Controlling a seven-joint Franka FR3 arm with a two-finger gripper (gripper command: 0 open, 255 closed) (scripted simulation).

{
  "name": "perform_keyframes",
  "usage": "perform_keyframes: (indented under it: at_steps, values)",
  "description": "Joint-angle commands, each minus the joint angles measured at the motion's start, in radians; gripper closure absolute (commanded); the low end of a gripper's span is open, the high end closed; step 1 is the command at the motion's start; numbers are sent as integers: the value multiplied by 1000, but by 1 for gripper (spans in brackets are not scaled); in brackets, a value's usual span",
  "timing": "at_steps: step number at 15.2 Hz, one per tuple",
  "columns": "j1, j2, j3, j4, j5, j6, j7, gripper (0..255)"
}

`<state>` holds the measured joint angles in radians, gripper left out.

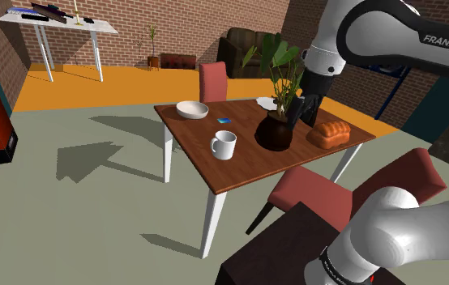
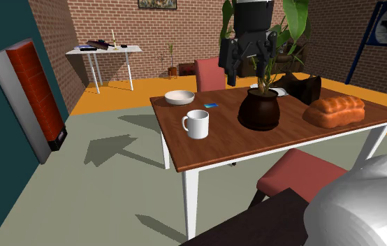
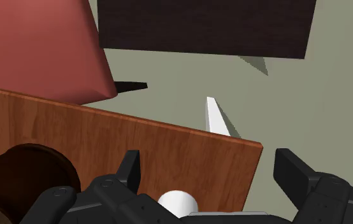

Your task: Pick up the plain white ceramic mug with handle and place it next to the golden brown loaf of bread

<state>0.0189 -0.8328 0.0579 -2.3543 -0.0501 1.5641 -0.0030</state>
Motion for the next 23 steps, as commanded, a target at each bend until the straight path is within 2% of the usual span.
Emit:
perform_keyframes:
  at_steps: [1, 12, 23]
  values:
    - [0, 0, 0, 0, 0, 0, 0, 0]
    - [-19, 375, -81, 70, -19, 285, -91, 0]
    - [-30, 800, -134, 303, 21, 453, -194, 0]
